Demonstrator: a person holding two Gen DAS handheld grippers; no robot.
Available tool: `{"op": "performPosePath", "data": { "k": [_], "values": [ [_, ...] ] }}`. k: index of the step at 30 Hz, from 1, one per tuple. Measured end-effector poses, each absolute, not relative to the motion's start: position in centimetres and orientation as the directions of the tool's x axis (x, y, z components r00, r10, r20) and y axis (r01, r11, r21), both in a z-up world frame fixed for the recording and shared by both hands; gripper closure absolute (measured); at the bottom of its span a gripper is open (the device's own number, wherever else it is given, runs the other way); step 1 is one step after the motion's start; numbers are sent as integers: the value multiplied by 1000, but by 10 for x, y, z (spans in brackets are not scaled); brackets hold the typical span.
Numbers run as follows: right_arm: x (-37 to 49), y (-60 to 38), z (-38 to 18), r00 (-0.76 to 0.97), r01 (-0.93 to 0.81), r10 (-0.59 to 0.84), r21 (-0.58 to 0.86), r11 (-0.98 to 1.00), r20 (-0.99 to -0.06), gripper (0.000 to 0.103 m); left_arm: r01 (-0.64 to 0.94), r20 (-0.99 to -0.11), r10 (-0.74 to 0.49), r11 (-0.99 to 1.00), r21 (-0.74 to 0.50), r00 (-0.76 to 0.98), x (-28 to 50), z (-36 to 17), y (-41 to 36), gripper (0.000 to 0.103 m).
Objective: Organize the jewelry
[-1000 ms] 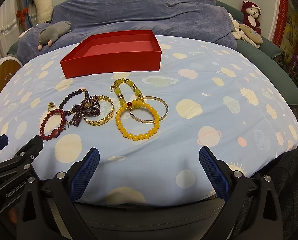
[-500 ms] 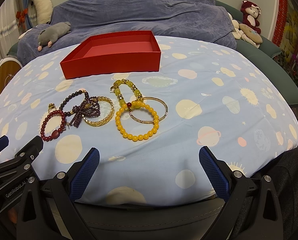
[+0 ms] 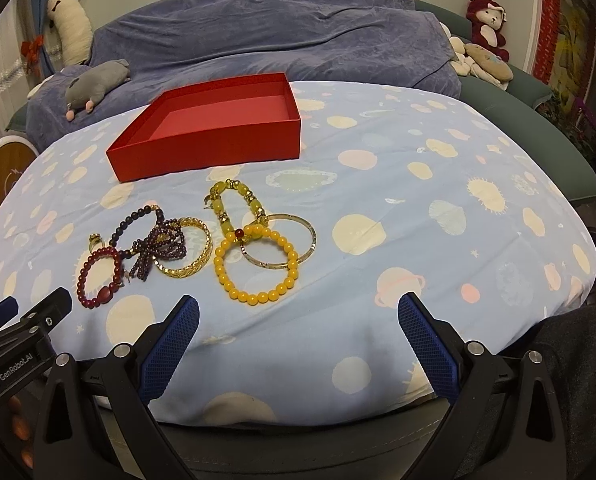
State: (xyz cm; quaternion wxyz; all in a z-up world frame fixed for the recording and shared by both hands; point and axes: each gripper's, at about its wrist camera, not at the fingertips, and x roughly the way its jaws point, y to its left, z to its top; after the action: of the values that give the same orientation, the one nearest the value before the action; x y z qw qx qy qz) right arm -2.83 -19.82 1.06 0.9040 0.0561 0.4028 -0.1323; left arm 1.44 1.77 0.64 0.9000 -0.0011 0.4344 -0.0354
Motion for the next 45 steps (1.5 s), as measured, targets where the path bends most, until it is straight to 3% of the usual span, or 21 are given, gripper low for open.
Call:
{"op": "performPosePath", "data": {
  "k": [6, 11, 14, 20, 24, 32, 36, 41, 45],
  "values": [
    [-21, -202, 10, 630, 276, -187, -7, 961, -754, 7, 29, -795, -76, 997, -74, 602, 24, 4, 26, 8],
    [-7, -211, 7, 598, 276, -185, -16, 961, -780, 7, 57, -806, -63, 998, -36, 589, 29, -2, 21, 8],
    [0, -217, 6, 593, 267, -167, -3, 964, -788, 12, 50, -812, -60, 998, -38, 580, 33, -5, 20, 8],
    [21, -225, -5, 564, 247, -130, 16, 969, -815, 31, 89, -809, -58, 996, -7, 584, 37, -7, 12, 8],
    [34, -227, -18, 523, 237, -96, 36, 971, -847, 52, 94, -818, -65, 995, -14, 571, 39, -9, 12, 8],
    [39, -215, -26, 507, 183, -48, 53, 982, -860, 74, 81, -837, -75, 996, -36, 543, 44, -14, 16, 13],
    [37, -214, -25, 509, 159, -22, 69, 985, -860, 95, 83, -839, -68, 996, -27, 540, 52, -14, 17, 16],
    [30, -215, -21, 520, 166, -8, 92, 982, -854, 96, 88, -867, -88, 995, -51, 490, 71, -21, 17, 32],
    [31, -216, -21, 517, 166, -1, 99, 981, -856, 96, 115, -866, -46, 993, 13, 498, 75, -24, 9, 33]
  ]
}}
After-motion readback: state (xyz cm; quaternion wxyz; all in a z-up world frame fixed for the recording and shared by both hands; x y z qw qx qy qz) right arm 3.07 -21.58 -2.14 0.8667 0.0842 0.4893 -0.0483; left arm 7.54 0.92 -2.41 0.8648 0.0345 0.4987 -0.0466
